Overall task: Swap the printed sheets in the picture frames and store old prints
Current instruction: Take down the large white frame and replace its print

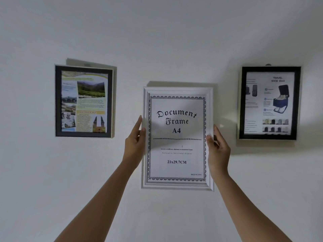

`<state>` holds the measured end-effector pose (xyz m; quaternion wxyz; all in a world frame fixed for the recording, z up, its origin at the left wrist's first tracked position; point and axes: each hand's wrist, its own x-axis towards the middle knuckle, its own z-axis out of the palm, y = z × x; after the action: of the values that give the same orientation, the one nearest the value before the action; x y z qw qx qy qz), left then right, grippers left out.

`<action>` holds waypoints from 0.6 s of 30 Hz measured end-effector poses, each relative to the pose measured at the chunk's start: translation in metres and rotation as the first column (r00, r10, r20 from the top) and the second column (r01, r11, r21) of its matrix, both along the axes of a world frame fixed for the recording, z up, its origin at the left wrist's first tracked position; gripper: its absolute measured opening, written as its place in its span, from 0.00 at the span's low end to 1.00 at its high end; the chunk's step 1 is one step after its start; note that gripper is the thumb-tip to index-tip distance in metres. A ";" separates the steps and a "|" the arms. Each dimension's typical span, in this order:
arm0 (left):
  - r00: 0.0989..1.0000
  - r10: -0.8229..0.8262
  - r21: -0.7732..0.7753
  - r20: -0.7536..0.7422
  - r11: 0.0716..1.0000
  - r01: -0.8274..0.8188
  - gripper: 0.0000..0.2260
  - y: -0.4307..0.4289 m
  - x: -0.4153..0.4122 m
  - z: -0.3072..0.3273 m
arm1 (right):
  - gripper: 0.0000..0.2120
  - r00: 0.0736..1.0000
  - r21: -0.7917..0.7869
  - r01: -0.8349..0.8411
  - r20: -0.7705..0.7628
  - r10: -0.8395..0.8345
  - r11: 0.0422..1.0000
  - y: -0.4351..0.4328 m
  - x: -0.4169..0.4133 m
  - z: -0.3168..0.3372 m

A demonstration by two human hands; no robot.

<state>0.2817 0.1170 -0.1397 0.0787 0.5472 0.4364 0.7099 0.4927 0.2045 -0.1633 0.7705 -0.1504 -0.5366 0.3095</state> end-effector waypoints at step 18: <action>0.998 0.068 0.044 0.002 0.997 -0.068 0.19 0.007 0.004 -0.015 | 0.21 0.995 0.033 0.089 0.041 -0.090 0.995 0.008 -0.007 -0.018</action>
<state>0.2853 0.1244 -0.1551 0.0426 0.5333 0.4391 0.7218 0.4859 0.2125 -0.1809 0.7743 -0.1689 -0.5504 0.2628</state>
